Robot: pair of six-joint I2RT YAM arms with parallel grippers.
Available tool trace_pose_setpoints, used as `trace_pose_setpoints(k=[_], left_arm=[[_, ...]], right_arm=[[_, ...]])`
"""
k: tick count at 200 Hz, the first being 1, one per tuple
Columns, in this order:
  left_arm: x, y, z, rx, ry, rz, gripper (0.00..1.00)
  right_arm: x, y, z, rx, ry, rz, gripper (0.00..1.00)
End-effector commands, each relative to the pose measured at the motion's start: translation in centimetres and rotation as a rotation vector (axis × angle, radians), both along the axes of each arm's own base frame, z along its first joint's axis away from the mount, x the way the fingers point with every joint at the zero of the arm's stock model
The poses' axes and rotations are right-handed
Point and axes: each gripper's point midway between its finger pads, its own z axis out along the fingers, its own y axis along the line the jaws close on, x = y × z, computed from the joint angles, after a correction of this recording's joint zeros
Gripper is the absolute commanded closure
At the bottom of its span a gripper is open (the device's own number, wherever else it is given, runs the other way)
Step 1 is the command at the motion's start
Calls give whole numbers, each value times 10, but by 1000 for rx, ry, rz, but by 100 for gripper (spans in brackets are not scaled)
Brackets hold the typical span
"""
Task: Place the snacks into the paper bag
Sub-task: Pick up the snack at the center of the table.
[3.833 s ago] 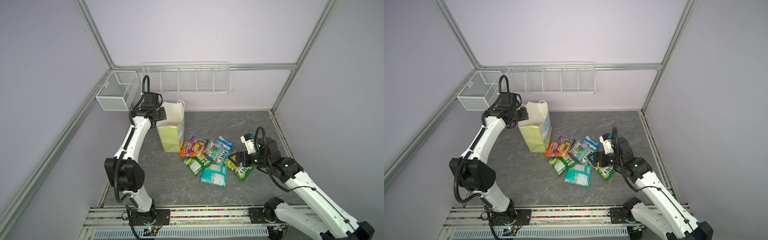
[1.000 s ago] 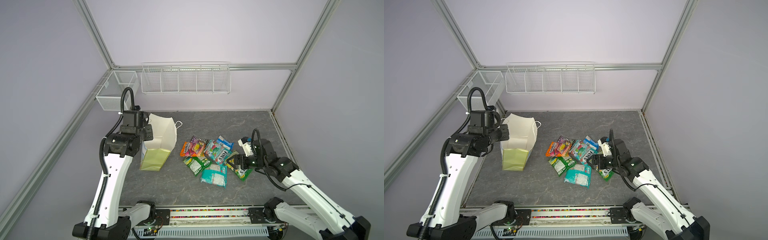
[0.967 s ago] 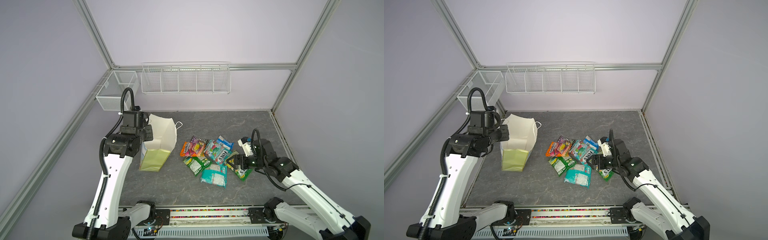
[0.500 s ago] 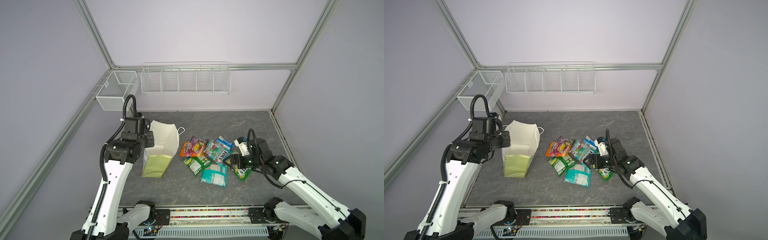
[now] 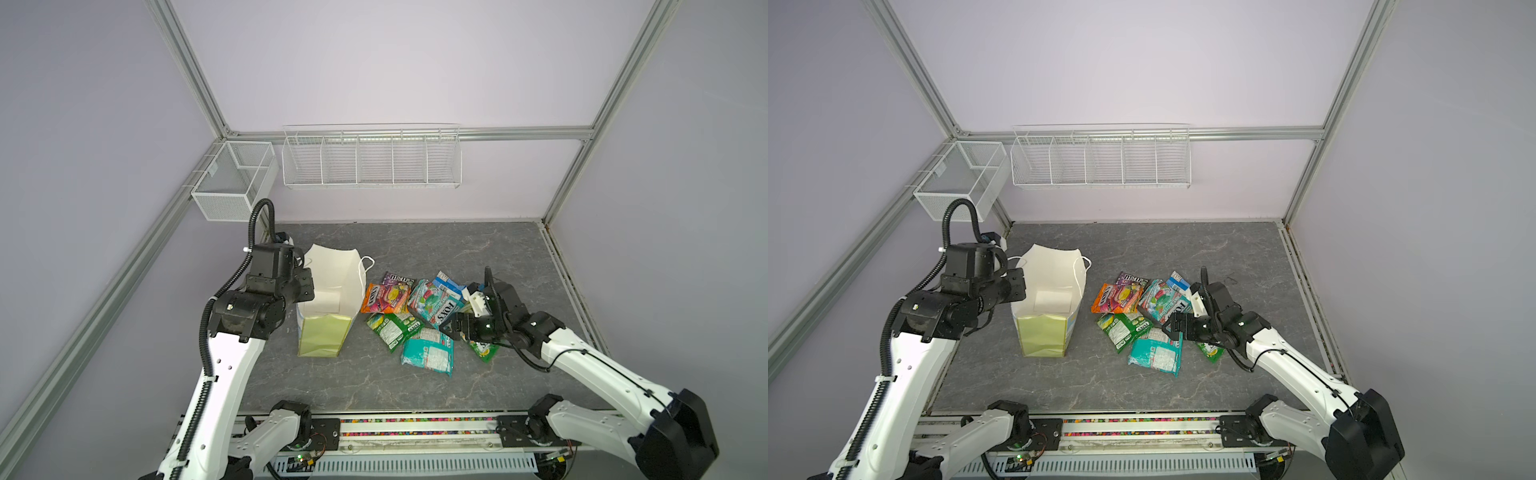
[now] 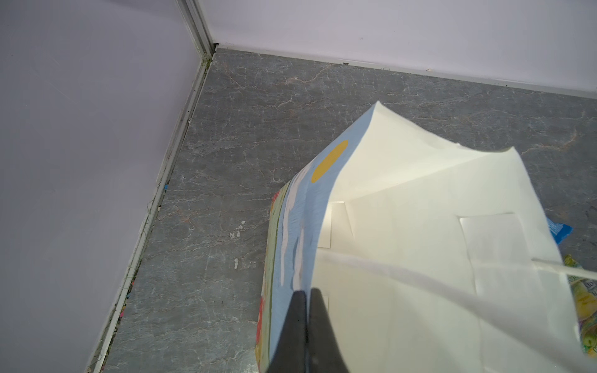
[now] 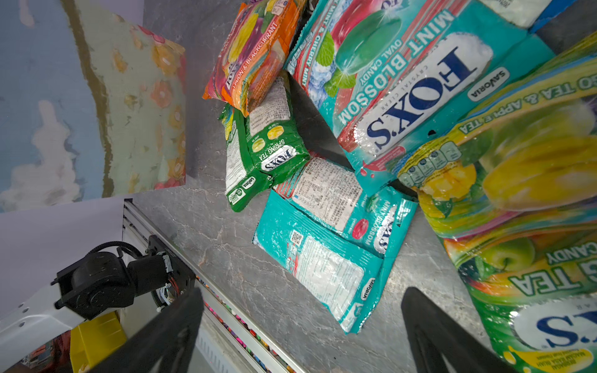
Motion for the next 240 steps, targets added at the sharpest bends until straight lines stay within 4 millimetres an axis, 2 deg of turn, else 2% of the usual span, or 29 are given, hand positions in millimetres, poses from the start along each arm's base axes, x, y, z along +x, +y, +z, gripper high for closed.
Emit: trace_pose_setpoints(k=[1, 13, 59, 141, 188, 240], left_arm=[[0, -4, -1, -20, -9, 7, 100], [0, -7, -2, -17, -8, 4, 100], [-1, -9, -3, -18, -20, 7, 100], [-3, -6, -4, -6, -39, 17, 100], [1, -9, -13, 1, -20, 8, 100], [1, -13, -13, -4, -24, 0, 100]], right_arm=[[5, 9, -6, 38, 13, -34, 1], [6, 14, -10, 46, 25, -35, 0], [13, 35, -21, 61, 48, -15, 8], [39, 68, -32, 114, 79, 5, 14], [49, 81, -45, 128, 101, 13, 20], [57, 93, -53, 138, 116, 21, 24]])
